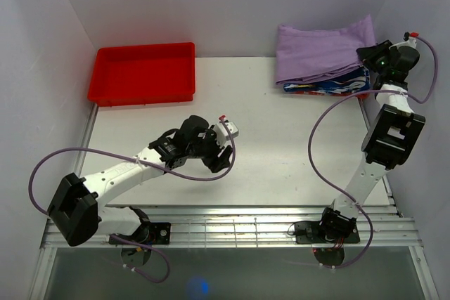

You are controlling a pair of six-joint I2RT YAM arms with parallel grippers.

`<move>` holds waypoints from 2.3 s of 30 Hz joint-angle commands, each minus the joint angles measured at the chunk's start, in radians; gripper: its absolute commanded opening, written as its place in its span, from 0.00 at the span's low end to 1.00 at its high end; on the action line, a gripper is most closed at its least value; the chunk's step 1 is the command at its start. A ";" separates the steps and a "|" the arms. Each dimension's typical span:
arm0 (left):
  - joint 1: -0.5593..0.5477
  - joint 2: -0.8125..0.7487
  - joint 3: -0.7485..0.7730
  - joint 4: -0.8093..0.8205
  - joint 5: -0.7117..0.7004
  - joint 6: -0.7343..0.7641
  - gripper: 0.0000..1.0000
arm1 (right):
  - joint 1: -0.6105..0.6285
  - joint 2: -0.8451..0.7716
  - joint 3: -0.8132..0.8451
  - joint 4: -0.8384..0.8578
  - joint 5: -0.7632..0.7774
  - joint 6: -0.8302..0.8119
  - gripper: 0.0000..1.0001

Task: Fold and stack the trousers
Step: Neatly place the folded trousers to the corner

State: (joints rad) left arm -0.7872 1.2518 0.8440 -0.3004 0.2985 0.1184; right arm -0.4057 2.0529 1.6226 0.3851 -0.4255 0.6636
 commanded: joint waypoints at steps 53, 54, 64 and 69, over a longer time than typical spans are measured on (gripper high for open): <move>0.759 0.273 0.484 -0.442 0.344 -0.142 0.98 | 0.235 -0.396 0.297 -1.245 -0.192 -1.101 0.90; 0.773 0.261 0.457 -0.437 0.344 -0.122 0.98 | 0.235 -0.425 0.240 -1.273 -0.205 -1.114 0.90; 0.784 0.037 0.201 -0.463 0.222 0.053 0.98 | 0.242 -0.784 -0.440 -1.164 -0.243 -1.124 0.90; 0.784 -0.026 0.155 -0.485 0.243 0.064 0.98 | 0.263 -0.878 -0.567 -1.089 -0.223 -1.087 0.90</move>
State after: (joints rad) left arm -0.0021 1.2823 1.0149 -0.7639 0.5350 0.1436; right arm -0.1555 1.2327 1.0782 -0.7746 -0.6312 -0.4339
